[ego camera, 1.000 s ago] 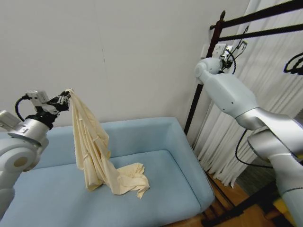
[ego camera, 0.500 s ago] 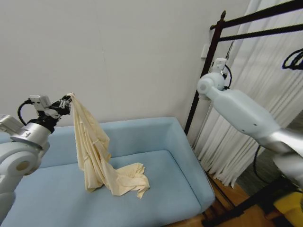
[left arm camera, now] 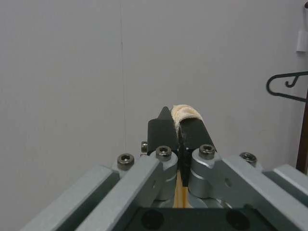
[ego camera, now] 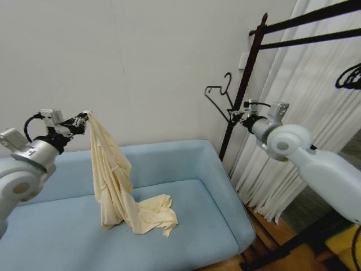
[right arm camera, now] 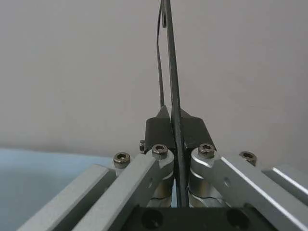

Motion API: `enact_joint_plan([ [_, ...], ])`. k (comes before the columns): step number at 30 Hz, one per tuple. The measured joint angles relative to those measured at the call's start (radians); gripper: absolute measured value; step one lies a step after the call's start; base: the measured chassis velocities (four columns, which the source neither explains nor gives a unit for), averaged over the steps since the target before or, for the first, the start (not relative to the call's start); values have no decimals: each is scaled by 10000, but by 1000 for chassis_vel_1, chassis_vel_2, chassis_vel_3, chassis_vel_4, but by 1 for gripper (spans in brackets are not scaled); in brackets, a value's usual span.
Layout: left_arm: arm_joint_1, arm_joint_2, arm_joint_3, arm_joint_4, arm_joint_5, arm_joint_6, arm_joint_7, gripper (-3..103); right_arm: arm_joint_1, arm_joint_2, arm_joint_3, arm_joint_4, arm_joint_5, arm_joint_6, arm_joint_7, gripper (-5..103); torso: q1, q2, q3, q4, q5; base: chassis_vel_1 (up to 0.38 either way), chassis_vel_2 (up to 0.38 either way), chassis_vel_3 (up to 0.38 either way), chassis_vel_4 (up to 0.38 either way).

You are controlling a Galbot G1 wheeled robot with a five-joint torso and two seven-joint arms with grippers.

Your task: Pick up the clothes from the sofa and hang them on the clothes hanger.

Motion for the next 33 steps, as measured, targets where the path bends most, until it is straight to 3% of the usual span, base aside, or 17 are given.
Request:
enact_joint_plan([
  [1,0,0,0,0,0,0,0,1,0,0,0,0,0,0,0,2,0,0,0,0,0,0,0,0,0],
  [5,-318,796,36,522,-994,-147,708,1,-722,-87,520,571,388,-70,-2082,2,2,0,1,3,-5,0,0,0,0],
  [6,-318,796,36,522,-994,-147,708,1,-722,-87,520,571,388,-70,-2082,2,2,0,1,3,-5,0,0,0,0],
  [10,-613,1203,89,920,-2036,-96,1588,1,-2283,-425,1492,1092,403,-194,-4348,2,1,0,0,-7,5,0,0,0,0],
  [15,-641,1374,153,1311,-2277,-92,2440,1,-2979,-578,2046,1490,411,-302,-5406,2,1,0,1,-6,1,0,0,0,0],
  [19,-638,1435,162,1450,-2323,-92,2719,1,-3110,-574,2121,1801,497,-358,-5536,2,2,0,0,-1,-1,0,0,0,0],
  [24,-608,1551,158,1470,-2339,-95,2649,1,-2894,-426,1882,2190,610,-307,-5393,2,2,0,1,-3,2,0,0,0,0],
  [33,-655,1594,175,1382,-2185,-209,2161,1,-2092,-243,1358,3621,1350,-334,-4163,2,1,0,1,-5,0,0,0,0,0],
])
